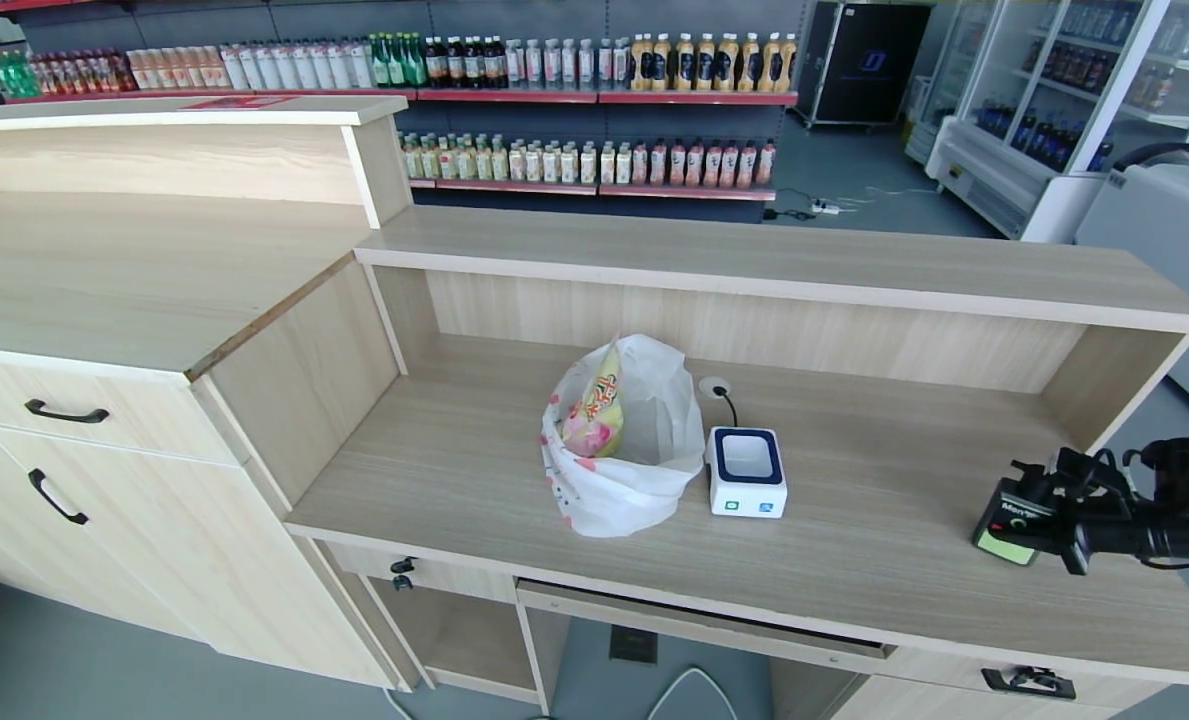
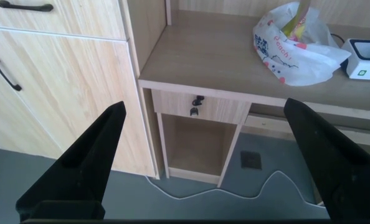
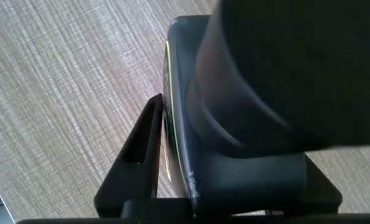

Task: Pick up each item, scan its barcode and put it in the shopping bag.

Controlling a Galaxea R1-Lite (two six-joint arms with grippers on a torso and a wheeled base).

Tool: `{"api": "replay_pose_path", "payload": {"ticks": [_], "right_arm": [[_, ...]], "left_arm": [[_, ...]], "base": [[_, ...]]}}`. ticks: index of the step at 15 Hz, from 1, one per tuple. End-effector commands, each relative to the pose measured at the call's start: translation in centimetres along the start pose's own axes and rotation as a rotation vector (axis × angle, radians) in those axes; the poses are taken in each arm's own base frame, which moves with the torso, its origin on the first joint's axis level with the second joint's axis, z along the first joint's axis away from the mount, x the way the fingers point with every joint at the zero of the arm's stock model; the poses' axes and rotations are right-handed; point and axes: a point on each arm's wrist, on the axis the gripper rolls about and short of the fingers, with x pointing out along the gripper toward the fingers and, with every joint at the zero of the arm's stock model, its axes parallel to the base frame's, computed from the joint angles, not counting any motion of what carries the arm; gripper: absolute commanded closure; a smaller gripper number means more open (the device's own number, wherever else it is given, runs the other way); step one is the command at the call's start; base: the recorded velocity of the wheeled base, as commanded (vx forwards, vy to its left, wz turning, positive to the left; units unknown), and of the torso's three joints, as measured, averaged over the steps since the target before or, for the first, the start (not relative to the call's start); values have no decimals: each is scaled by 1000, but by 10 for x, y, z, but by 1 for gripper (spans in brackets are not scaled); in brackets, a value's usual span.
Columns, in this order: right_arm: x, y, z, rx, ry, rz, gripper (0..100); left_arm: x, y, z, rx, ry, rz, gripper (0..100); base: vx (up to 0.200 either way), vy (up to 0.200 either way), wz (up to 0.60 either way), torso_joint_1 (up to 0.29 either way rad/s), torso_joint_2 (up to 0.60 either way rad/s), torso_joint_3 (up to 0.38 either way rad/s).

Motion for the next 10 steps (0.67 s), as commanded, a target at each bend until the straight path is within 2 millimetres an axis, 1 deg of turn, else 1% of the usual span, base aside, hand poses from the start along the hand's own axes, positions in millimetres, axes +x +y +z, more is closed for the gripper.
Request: {"api": "replay_pose_path", "payload": {"ticks": [1, 4, 6, 7, 8, 9, 10], "right_arm": [[1, -1, 1, -9, -1, -3, 100], [-4, -8, 9, -89, -17, -61, 100], [-21, -14, 31, -232, -37, -154, 100], [-34, -12, 46, -292, -41, -189, 100], [-43, -10, 56, -325, -40, -203, 100], [-74, 6, 90, -451, -34, -236, 100], [-77, 8, 94, -467, -33, -240, 100]], "left_arm": [[0, 0, 0, 0, 1, 0, 0], [0, 0, 0, 0, 1, 0, 0], [0, 0, 0, 0, 1, 0, 0], [0, 0, 0, 0, 1, 0, 0], [0, 0, 0, 0, 1, 0, 0], [0, 0, 0, 0, 1, 0, 0], [0, 0, 0, 0, 1, 0, 0]], "base": [[0, 0, 0, 0, 0, 0], [0, 0, 0, 0, 0, 0], [0, 0, 0, 0, 0, 0], [0, 0, 0, 0, 0, 0], [0, 0, 0, 0, 0, 0], [0, 0, 0, 0, 0, 0], [0, 0, 0, 0, 0, 0]]}}
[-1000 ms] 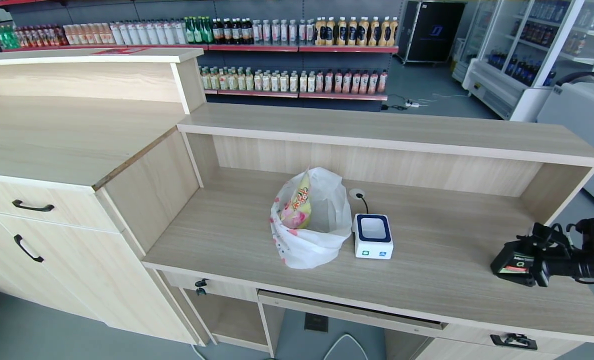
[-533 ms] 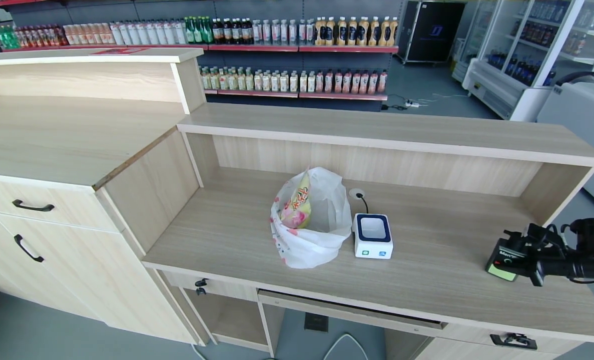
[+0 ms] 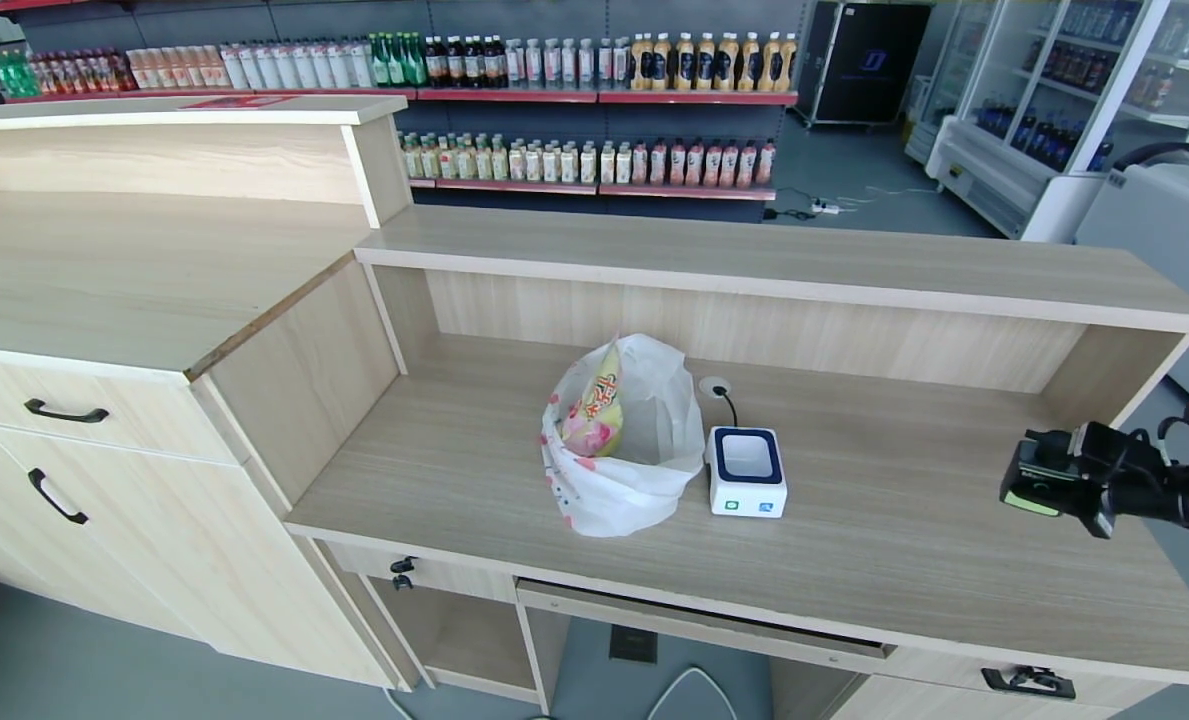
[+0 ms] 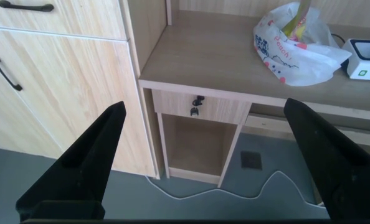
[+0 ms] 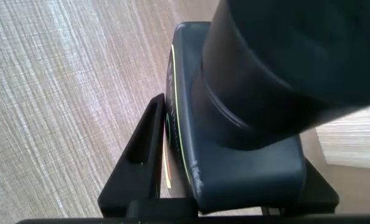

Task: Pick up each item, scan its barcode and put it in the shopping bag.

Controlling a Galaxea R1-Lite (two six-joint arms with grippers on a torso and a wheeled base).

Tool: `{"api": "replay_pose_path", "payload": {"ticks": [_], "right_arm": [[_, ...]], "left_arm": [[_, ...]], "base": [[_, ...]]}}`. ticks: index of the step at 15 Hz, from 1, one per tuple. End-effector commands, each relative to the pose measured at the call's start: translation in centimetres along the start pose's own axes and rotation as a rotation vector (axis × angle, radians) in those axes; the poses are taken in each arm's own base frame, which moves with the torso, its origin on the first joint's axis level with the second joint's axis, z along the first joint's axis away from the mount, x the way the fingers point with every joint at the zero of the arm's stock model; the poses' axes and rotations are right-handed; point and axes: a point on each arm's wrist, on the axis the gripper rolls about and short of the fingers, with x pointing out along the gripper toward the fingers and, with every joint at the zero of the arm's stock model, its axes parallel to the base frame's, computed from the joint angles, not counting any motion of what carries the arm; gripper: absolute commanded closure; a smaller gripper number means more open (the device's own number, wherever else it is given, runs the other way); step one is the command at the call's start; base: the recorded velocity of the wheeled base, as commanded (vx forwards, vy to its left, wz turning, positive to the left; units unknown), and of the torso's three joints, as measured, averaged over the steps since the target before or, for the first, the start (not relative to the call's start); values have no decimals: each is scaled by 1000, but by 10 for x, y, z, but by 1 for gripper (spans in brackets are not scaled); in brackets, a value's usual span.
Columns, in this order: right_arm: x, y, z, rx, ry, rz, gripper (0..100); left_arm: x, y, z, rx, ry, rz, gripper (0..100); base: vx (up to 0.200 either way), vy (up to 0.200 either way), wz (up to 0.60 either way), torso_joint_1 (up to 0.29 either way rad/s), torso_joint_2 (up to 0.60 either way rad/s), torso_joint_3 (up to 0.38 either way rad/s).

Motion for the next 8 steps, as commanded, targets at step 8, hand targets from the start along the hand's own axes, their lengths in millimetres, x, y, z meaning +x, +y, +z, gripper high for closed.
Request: {"api": "replay_pose_path", "payload": {"ticks": [8], "right_arm": [[-155, 83, 256, -1237, -243, -249, 100]], "left_arm": [[0, 0, 0, 0, 0, 0, 0]], "base": [[0, 0, 0, 0, 0, 0]]}}
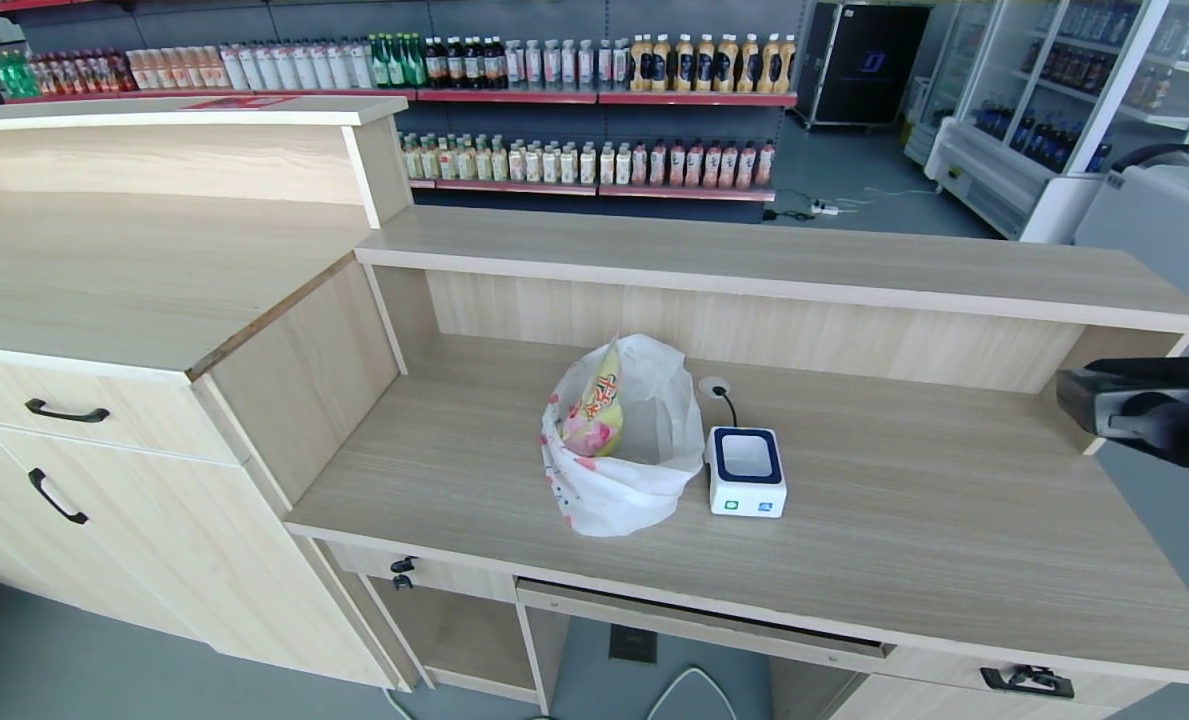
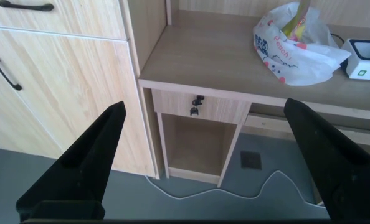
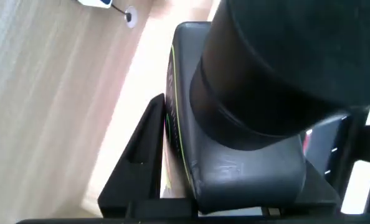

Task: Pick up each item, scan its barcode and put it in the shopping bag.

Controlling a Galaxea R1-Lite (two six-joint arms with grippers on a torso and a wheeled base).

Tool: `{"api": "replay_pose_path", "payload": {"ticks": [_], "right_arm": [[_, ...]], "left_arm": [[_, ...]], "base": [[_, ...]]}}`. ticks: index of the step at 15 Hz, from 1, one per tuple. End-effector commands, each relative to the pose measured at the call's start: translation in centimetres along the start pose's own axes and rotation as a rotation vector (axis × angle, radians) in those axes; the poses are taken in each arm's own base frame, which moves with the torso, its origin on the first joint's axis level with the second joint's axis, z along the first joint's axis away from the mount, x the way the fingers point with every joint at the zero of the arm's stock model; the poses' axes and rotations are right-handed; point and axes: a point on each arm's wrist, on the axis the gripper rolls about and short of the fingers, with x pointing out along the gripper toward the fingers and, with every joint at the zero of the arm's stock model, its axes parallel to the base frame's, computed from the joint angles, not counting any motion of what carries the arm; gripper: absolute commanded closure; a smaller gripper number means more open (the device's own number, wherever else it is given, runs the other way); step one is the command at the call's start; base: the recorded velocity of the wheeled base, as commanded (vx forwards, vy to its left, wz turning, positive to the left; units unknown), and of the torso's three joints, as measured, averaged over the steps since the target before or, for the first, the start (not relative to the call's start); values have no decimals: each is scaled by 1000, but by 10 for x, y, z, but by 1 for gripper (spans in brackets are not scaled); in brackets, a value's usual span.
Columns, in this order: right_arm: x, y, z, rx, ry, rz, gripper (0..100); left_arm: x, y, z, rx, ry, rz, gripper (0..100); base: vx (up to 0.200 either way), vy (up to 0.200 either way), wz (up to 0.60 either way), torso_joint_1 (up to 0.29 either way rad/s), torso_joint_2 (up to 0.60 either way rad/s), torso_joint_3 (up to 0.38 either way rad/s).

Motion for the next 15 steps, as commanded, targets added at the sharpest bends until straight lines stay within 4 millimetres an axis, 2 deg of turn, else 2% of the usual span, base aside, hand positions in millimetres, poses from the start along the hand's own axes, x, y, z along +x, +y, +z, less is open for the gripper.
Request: {"api": "replay_pose_path", "payload": {"ticks": [1, 2, 3, 4, 6, 7, 11, 13, 15], "right_arm": [[-13, -28, 78, -512, -148, -140, 100], [-12, -29, 80, -544, -152, -149, 100], [-14, -44, 92, -867, -147, -254, 100], [-18, -53, 102, -1002, -129, -331, 100], [-21, -67, 118, -1173, -94, -487, 100], [-16, -75, 133, -1256, -113, -637, 100], [8, -86, 166, -1243, -275, -848, 100], [6, -89, 173, -1196, -292, -858, 100], [-3, -97, 191, -1178, -354, -962, 100]], "left_arm": [[0, 0, 0, 0, 1, 1, 0], [0, 0, 0, 0, 1, 1, 0], [0, 0, 0, 0, 1, 1, 0], [0, 0, 0, 0, 1, 1, 0], [0, 0, 0, 0, 1, 1, 0], [0, 0, 0, 0, 1, 1, 0], [0, 0, 0, 0, 1, 1, 0], [0, 0, 0, 0, 1, 1, 0], [0, 0, 0, 0, 1, 1, 0]], "base": [[0, 0, 0, 0, 0, 0], [0, 0, 0, 0, 0, 0], [0, 0, 0, 0, 0, 0], [0, 0, 0, 0, 0, 0], [0, 0, 0, 0, 0, 0], [0, 0, 0, 0, 0, 0], [0, 0, 0, 0, 0, 0], [0, 0, 0, 0, 0, 0], [0, 0, 0, 0, 0, 0]]}}
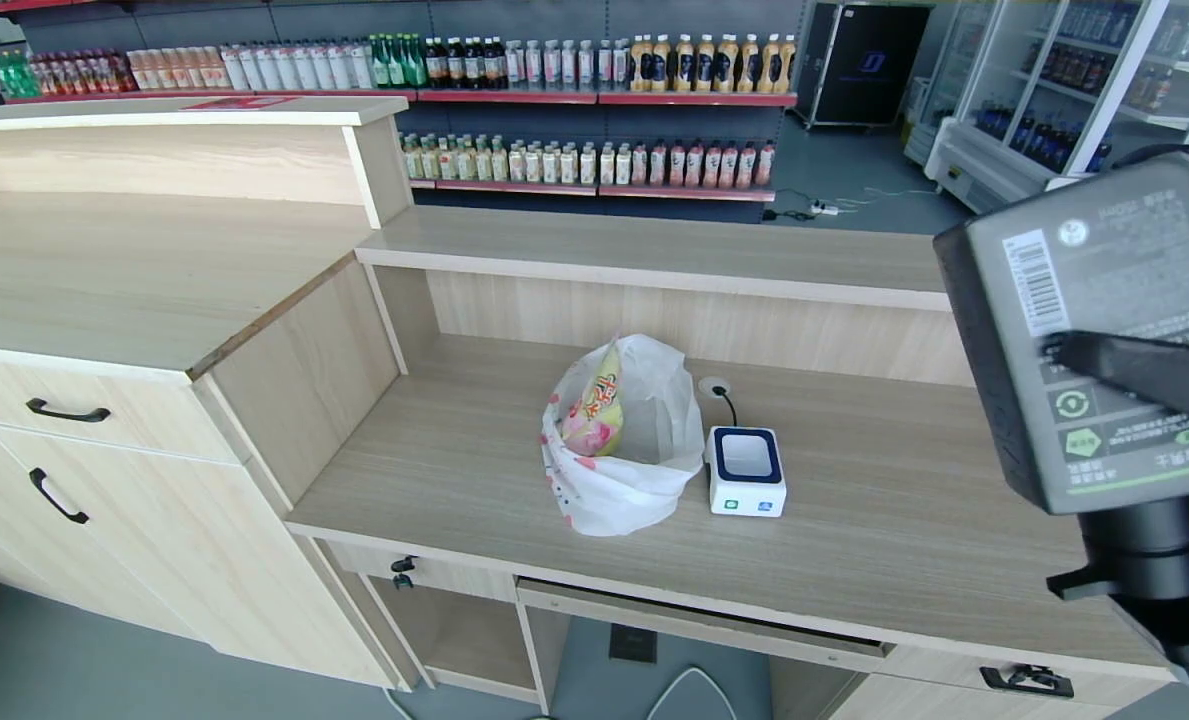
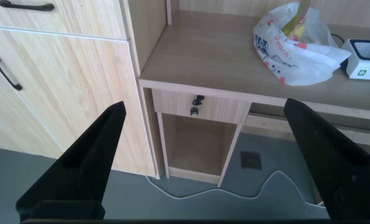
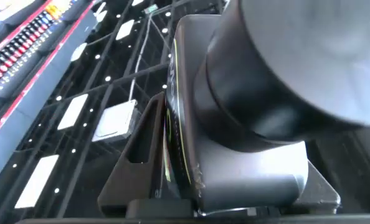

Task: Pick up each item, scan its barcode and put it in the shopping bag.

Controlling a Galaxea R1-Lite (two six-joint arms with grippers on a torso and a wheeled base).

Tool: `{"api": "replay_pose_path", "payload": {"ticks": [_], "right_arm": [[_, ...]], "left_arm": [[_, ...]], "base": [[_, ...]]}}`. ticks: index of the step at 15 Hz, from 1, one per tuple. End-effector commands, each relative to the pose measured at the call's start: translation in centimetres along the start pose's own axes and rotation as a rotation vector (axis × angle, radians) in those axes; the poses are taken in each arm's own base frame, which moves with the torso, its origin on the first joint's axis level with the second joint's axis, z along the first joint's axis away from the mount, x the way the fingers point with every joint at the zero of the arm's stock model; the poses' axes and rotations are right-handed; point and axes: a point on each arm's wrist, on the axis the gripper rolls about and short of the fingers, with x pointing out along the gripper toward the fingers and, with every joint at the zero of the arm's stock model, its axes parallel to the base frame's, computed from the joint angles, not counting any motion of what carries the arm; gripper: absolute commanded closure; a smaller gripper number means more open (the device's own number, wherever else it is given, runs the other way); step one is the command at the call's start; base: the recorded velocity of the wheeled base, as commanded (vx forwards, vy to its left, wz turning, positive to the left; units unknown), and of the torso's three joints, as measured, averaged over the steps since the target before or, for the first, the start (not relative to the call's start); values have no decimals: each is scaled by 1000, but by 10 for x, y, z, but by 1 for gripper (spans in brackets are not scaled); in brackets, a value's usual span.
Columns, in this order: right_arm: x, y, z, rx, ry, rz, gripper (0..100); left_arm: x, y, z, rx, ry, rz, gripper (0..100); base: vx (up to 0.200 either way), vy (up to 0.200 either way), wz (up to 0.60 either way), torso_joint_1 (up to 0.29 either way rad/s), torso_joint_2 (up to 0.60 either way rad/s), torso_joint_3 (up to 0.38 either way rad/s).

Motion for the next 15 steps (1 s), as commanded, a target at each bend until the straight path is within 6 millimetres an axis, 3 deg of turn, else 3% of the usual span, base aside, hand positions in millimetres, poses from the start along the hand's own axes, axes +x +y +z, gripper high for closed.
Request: {"api": "replay_pose_path", "payload": {"ticks": [1, 6, 15], "right_arm": [[13, -20, 1, 1, 16, -113, 100], [3, -44, 4, -18, 45, -158, 100], [-13, -55, 29, -9, 11, -180, 100]], "left_arm": [[0, 0, 0, 0, 1, -1, 0], [0, 0, 0, 0, 1, -1, 0], [0, 0, 0, 0, 1, -1, 0]], "base": [[0, 0, 0, 0, 0, 0], [0, 0, 0, 0, 0, 0], [0, 0, 0, 0, 0, 0]]}}
